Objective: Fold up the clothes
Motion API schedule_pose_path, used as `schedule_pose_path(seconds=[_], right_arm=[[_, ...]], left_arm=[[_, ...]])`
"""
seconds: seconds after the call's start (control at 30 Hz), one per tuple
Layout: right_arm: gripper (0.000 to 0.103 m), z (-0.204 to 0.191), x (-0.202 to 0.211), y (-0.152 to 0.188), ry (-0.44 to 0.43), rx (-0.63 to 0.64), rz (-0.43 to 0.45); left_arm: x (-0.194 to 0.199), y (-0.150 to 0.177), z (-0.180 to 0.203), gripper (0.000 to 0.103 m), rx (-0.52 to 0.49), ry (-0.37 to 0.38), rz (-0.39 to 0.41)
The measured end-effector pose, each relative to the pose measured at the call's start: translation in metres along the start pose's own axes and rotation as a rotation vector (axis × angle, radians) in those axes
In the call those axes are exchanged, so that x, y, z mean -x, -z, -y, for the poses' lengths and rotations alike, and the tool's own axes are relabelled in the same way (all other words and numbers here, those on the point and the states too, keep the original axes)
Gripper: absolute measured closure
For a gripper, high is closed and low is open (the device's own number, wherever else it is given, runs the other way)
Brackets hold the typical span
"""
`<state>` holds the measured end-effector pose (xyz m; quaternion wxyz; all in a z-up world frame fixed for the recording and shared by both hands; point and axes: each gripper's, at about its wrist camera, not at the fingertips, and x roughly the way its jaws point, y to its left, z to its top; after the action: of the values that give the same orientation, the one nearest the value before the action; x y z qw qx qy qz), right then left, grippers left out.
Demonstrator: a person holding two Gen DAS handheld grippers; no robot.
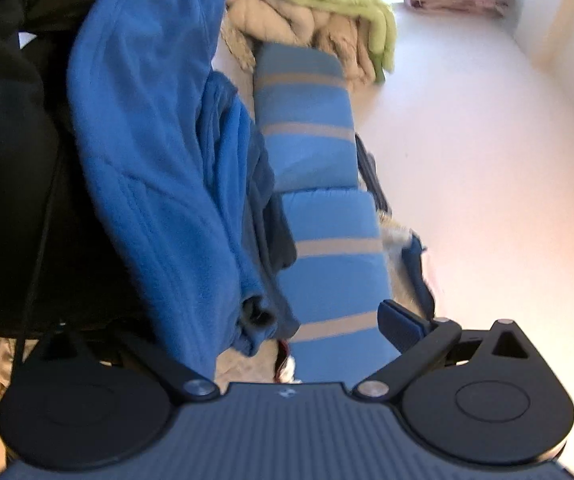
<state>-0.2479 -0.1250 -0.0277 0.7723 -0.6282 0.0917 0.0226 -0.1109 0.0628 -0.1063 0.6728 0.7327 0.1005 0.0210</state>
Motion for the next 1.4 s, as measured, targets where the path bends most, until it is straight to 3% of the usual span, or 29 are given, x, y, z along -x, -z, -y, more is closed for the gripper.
schedule_pose_path(seconds=[0.1,0.13,0.17,0.27,0.33,0.4,0.53,0.6,0.73,0.9,1.07,1.23,1.3,1.4], right_arm=[[0.001,0.001,-0.001,-0.002,-0.016,0.052,0.019],[0.001,-0.001,-0.002,-0.001,-0.021,0.063,0.020],[0.002,-0.004,-0.002,-0.001,-0.025,0.075,0.021],[0.008,-0.012,-0.001,0.000,-0.038,0.097,0.026],[0.016,-0.015,0.003,0.003,-0.051,0.099,0.028],[0.030,-0.015,0.004,0.002,-0.076,0.096,0.031],[0.045,-0.022,0.010,0.004,-0.105,0.108,0.023],[0.063,-0.020,0.011,0.005,-0.120,0.080,0.007],[0.090,-0.012,0.009,0.004,-0.160,0.011,-0.032],[0.095,0.034,0.003,0.000,-0.151,-0.106,-0.059],[0.095,0.082,0.022,0.001,-0.123,-0.221,-0.083],[0.095,0.112,0.051,-0.007,-0.156,-0.267,-0.083],[0.095,0.122,0.051,-0.009,-0.183,-0.282,-0.080],[0.094,0.132,0.034,-0.010,-0.198,-0.302,-0.071]], left_arm=[[0.000,-0.008,0.001,0.033,-0.068,-0.037,0.076],[0.000,-0.011,0.002,0.040,-0.091,-0.049,0.101],[0.001,-0.013,0.002,0.058,-0.108,-0.054,0.124],[-0.001,-0.012,0.004,0.079,-0.141,-0.042,0.149],[-0.006,-0.011,0.001,0.082,-0.144,-0.033,0.153],[-0.009,-0.012,-0.003,0.087,-0.135,-0.026,0.153],[-0.012,-0.019,-0.014,0.095,-0.084,-0.012,0.144],[-0.011,-0.024,-0.022,0.096,-0.036,-0.005,0.134],[-0.012,-0.027,-0.049,0.097,0.049,0.011,0.112],[-0.010,-0.029,-0.094,0.097,0.141,-0.024,0.055],[0.020,-0.030,-0.134,0.098,0.254,-0.044,0.005],[0.047,-0.030,-0.163,0.097,0.337,0.051,0.007],[0.041,-0.032,-0.167,0.097,0.358,0.081,0.025],[0.017,-0.036,-0.171,0.097,0.356,0.065,0.042]])
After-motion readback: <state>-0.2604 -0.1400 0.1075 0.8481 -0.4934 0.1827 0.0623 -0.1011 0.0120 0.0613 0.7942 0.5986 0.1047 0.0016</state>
